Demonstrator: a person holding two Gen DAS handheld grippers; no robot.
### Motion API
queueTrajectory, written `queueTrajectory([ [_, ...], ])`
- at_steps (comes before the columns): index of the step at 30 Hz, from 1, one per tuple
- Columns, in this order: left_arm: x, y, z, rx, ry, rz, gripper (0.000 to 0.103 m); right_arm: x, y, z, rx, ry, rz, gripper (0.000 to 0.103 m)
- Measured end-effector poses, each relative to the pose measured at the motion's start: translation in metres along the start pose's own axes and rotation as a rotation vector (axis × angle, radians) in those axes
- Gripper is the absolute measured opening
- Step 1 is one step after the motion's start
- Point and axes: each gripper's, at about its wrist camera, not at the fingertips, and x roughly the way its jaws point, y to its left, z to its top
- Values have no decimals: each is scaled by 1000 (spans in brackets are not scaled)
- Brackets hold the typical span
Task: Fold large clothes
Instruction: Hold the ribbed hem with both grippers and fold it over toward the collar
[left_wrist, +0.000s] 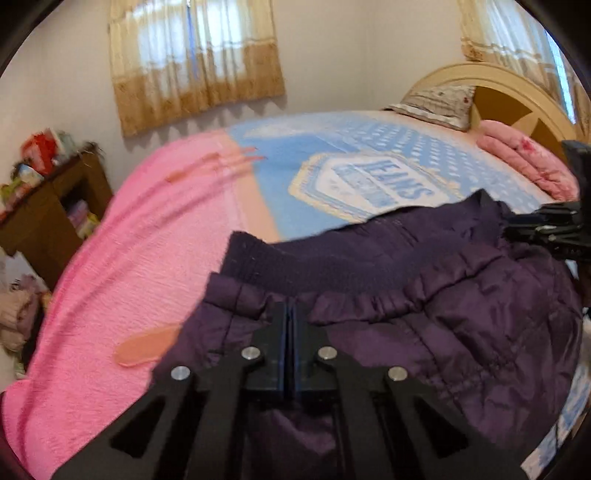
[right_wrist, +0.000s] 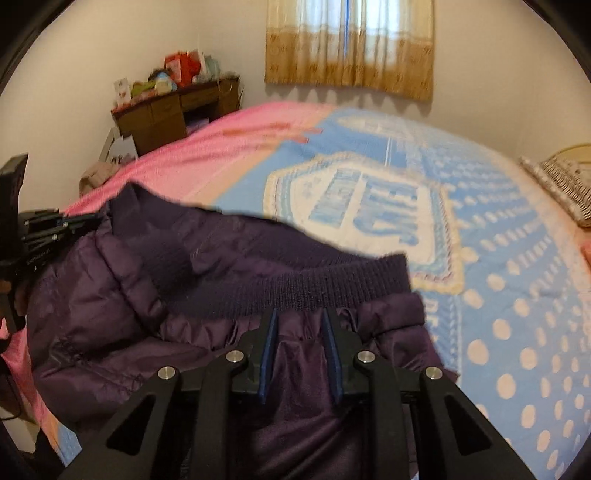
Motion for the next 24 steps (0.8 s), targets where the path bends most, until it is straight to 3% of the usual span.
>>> queueTrajectory([
  [3, -6, 5, 7, -34, -38, 40, 2, -20, 0, 11, 19, -87, -37, 24],
  [5, -15, 13, 18, -88, -85, 34, 2, -35, -2, 20, 40, -144, -51, 13],
  [6, -14, 14, 21, -98, -101, 42, 0, -39, 0, 26, 42, -172, -75, 0],
  [8, -19, 17, 32, -103, -170, 67, 0, -45, 1, 36, 51, -218, -119, 0],
  [10, -7, 18, 40, -89, -151, 58, 0, -35, -6, 46, 98, -172, -65, 0],
  [12, 5, 22, 41, -142, -120, 16, 1, -28, -14, 46, 140, -147, -73, 0],
  [13, 7, 21, 40, -151, -107, 20, 3, -25, -15, 44, 144, -127, -64, 5],
  [14, 8, 18, 37, -138, -89, 35, 19, -21, -16, 42, 143, -94, -51, 15],
  [15, 10, 15, 35, -120, -62, 49, 63, -15, -17, 38, 141, -53, -29, 55],
  [16, 12, 13, 32, -111, -31, 61, 87, -12, -17, 35, 144, -36, -16, 90],
  [17, 10, 12, 30, -110, -43, 70, 103, -12, -17, 32, 149, -33, -9, 92],
  [18, 7, 10, 28, -103, -76, 75, 103, -11, -16, 30, 141, -34, 5, 92],
  [20, 10, 8, 27, -81, -44, 64, 102, -1, -9, 26, 94, 13, -14, 91],
  [21, 17, 6, 26, -73, -20, 61, 92, 4, -7, 23, 79, 36, -17, 86],
  [22, 29, 2, 25, -45, 30, 48, 79, 13, -5, 21, 68, 70, -15, 69],
  [23, 39, -1, 22, -26, 72, 30, 47, 23, -6, 16, 60, 113, -12, 55],
  [24, 48, -3, 18, -17, 110, 6, 23, 33, -4, 11, 53, 147, -2, 45],
])
